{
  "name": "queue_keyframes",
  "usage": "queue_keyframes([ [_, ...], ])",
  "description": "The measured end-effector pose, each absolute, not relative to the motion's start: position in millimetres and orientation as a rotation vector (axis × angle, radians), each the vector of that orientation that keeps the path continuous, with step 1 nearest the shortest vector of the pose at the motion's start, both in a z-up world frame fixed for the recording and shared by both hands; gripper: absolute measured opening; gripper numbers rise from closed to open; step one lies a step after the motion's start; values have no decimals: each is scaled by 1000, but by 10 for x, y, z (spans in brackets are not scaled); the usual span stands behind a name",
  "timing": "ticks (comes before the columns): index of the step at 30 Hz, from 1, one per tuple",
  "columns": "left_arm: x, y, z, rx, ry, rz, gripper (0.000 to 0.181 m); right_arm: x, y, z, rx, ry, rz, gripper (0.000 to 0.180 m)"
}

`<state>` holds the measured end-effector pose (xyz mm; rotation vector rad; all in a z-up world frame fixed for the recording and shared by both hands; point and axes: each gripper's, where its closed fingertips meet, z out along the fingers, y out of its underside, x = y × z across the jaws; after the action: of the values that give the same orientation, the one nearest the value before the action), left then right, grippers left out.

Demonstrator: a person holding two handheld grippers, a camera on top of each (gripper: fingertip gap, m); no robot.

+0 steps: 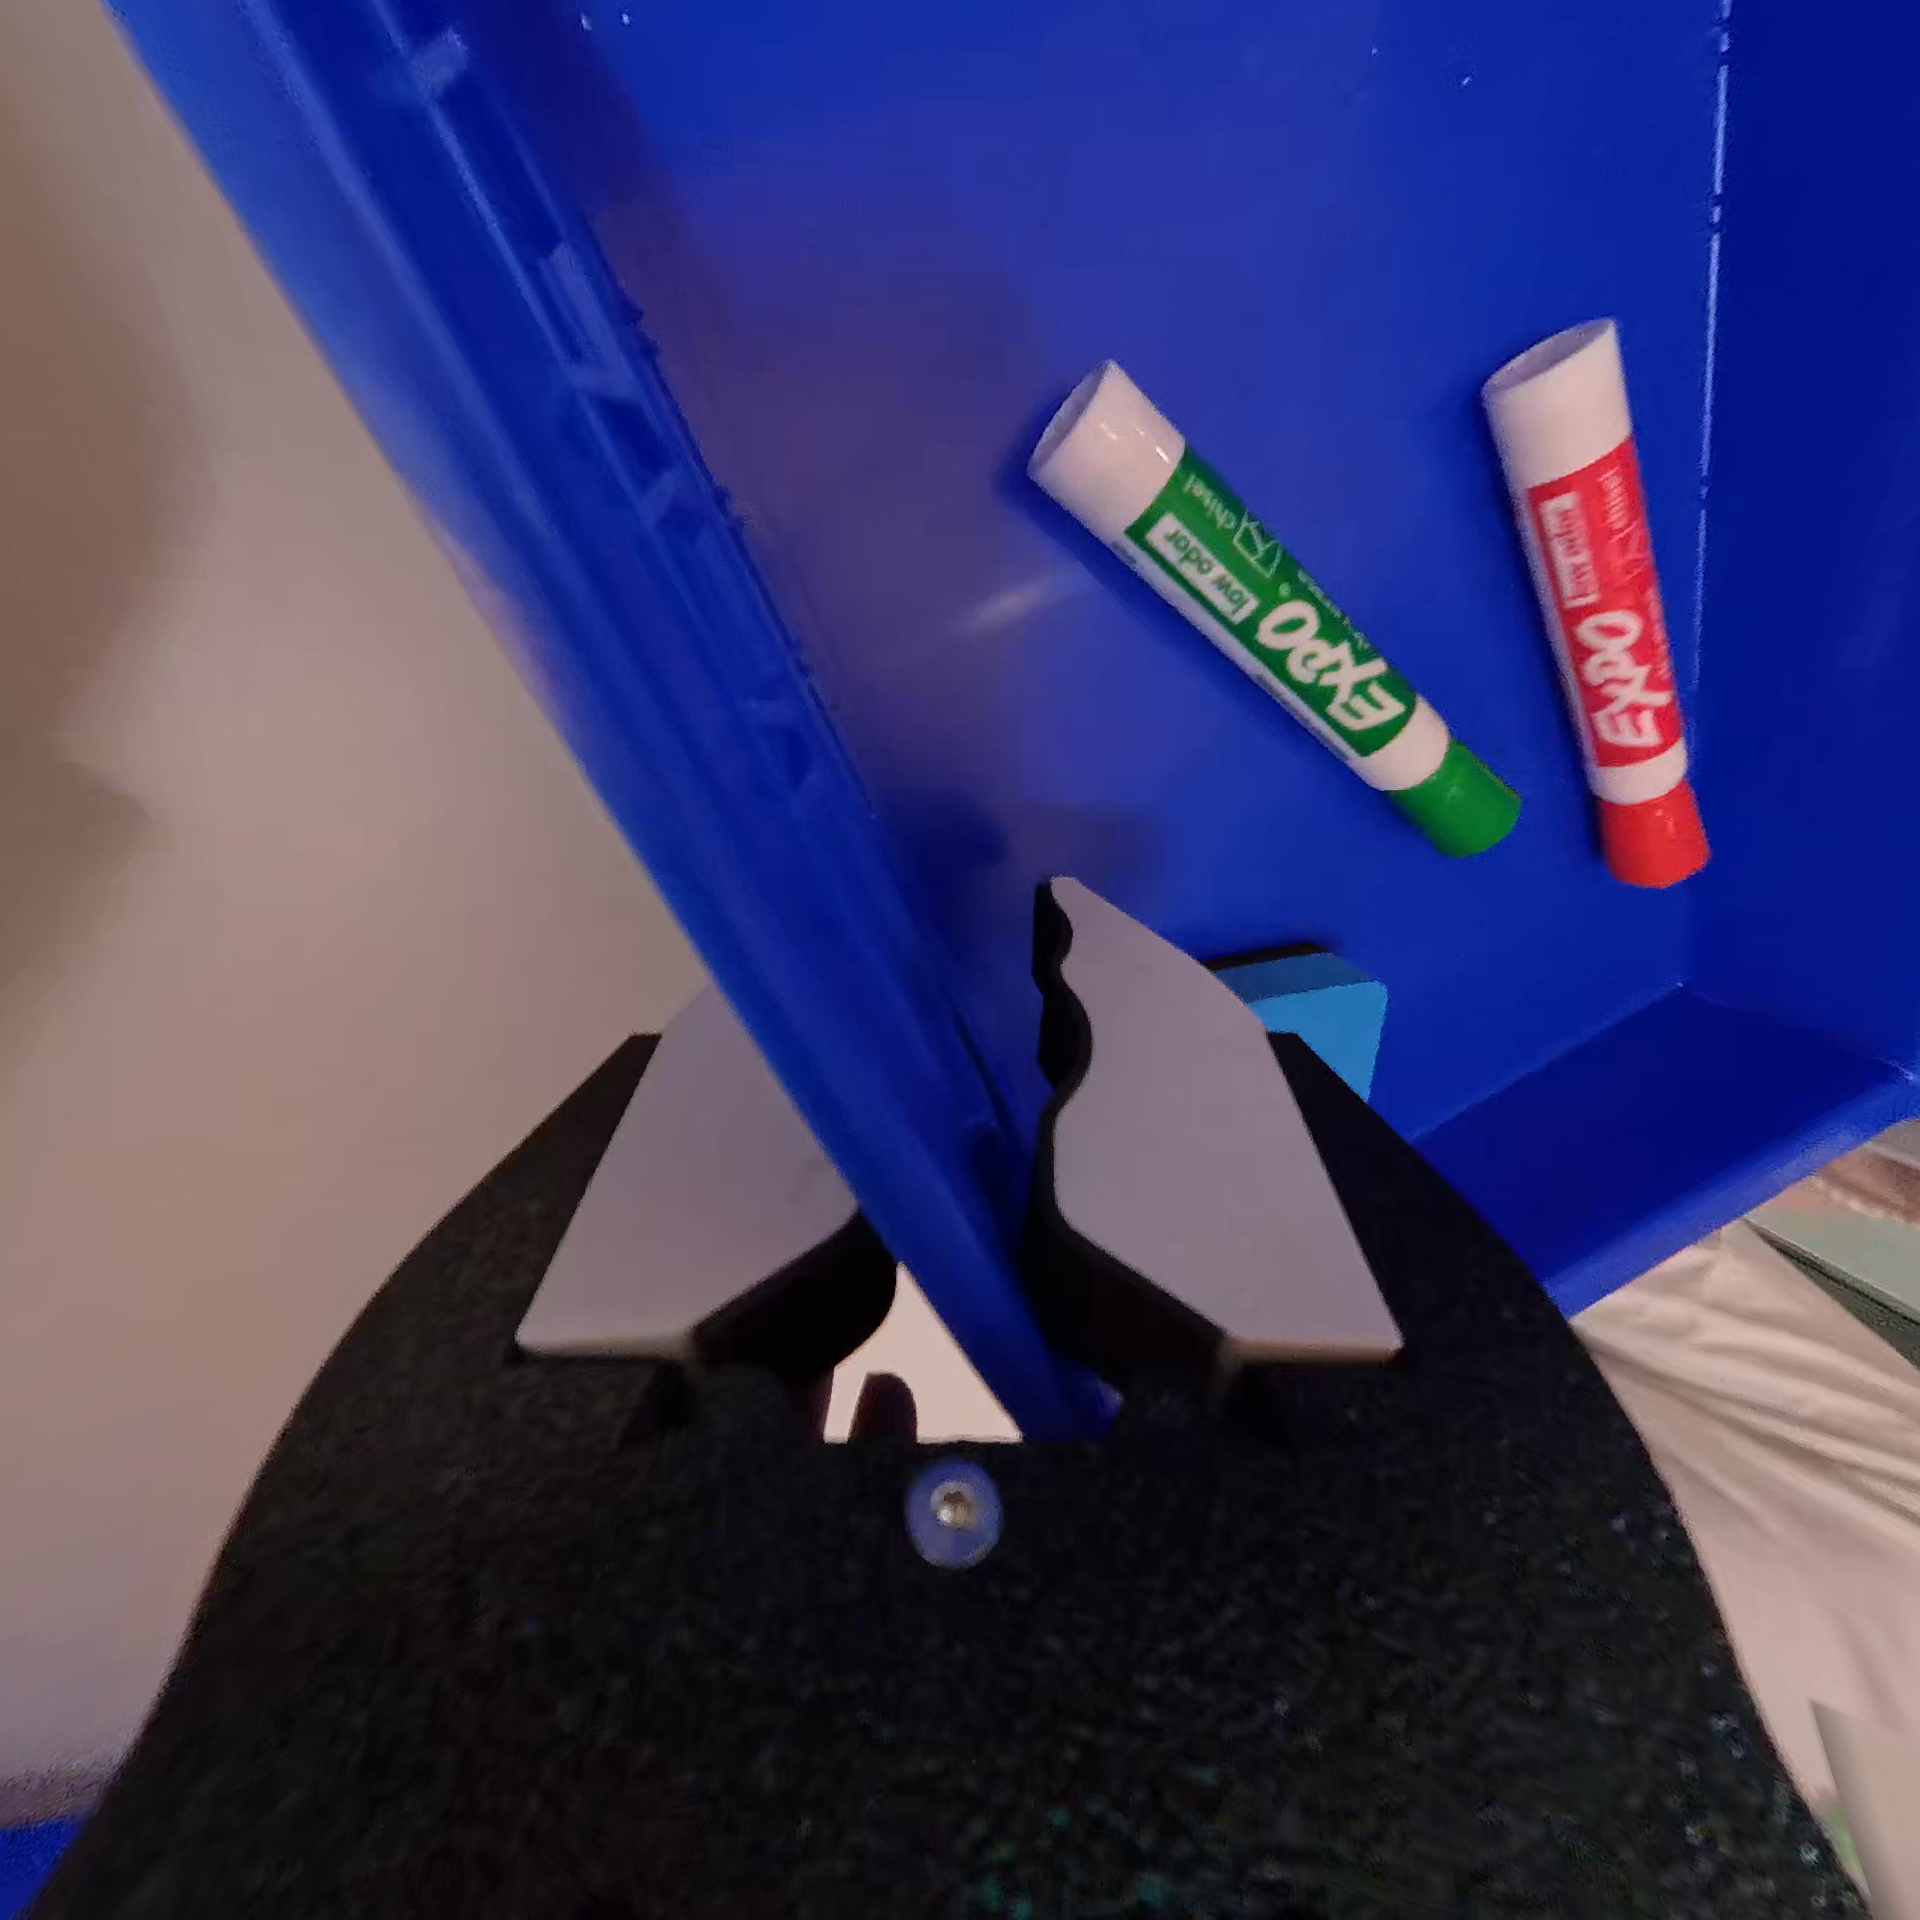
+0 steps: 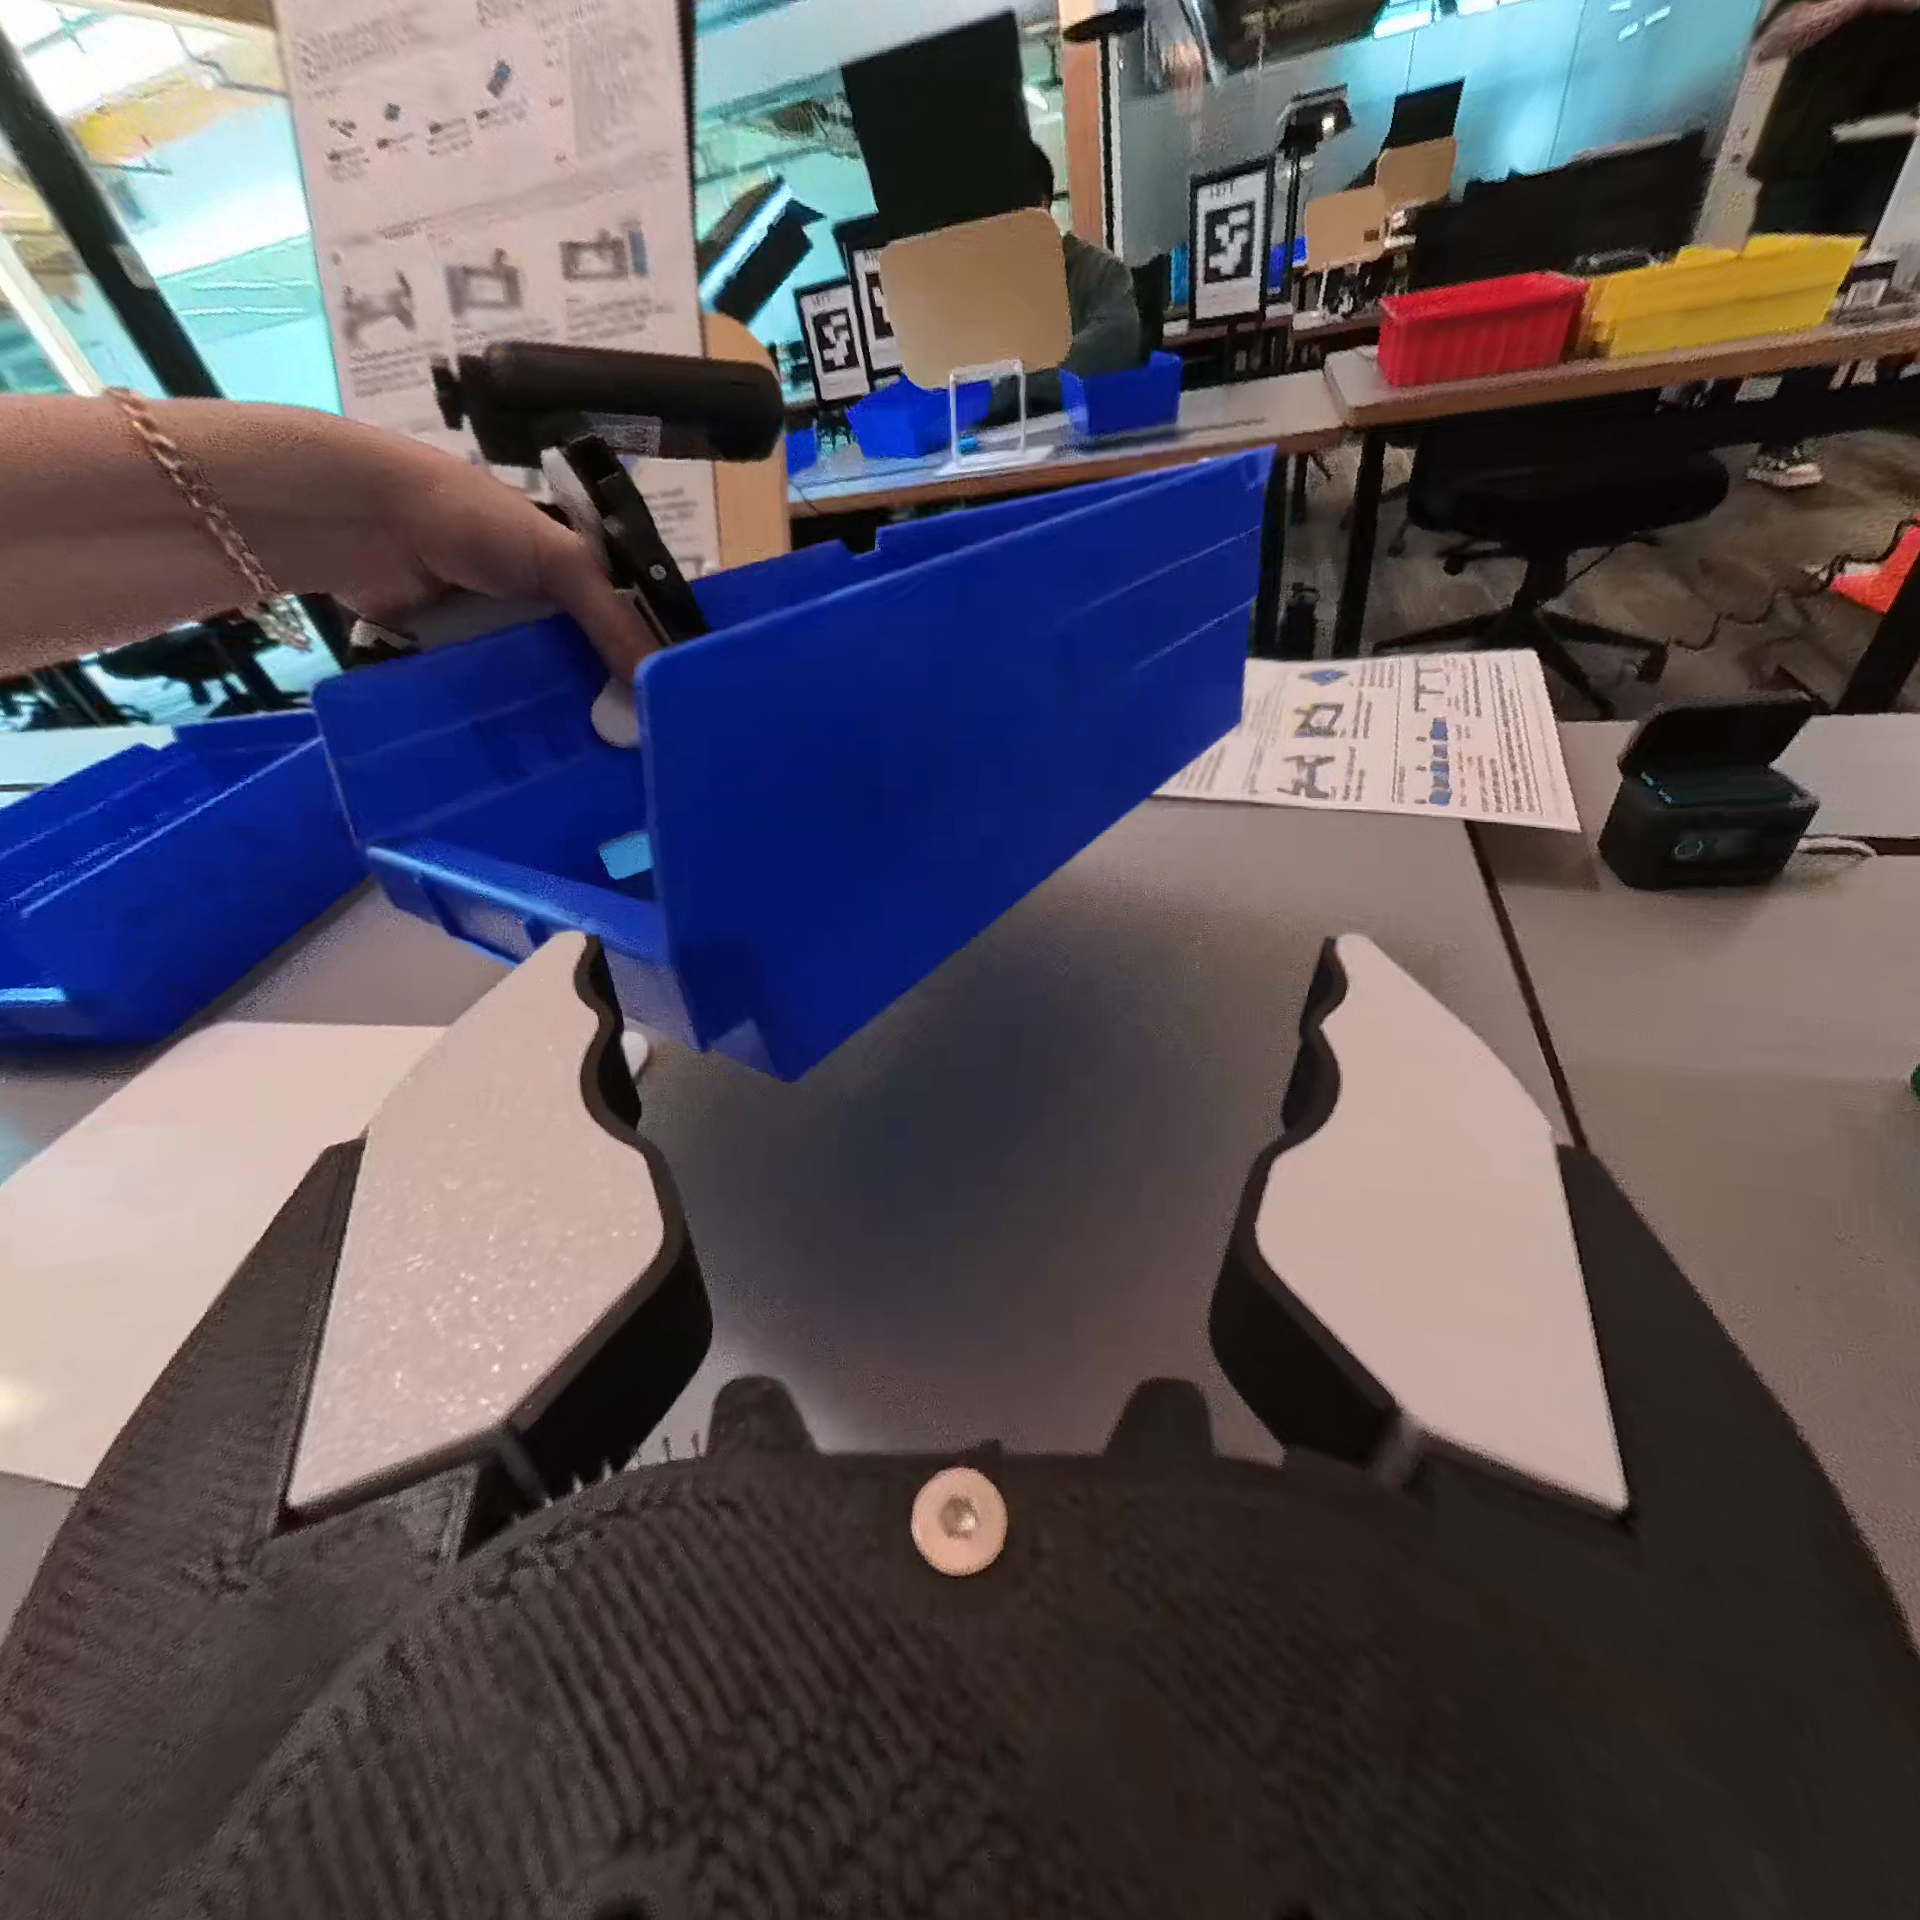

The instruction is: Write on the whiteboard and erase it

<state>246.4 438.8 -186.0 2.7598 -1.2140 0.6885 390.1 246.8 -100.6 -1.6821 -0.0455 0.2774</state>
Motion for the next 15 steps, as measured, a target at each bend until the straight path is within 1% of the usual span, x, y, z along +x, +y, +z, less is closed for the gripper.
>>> queue_keyframes([
  [3,2046,4349,-1512,2737,-1216,680,25,3564,2424,-881,-1661,-122,323,127],
  [8,1132,4335,-936,2757,-1242,650,25,2878,2484,-871,-1704,-224,304,127],
  [15,-424,4330,-436,2849,-1152,501,25,1435,2846,-995,-1787,-415,513,125],
])
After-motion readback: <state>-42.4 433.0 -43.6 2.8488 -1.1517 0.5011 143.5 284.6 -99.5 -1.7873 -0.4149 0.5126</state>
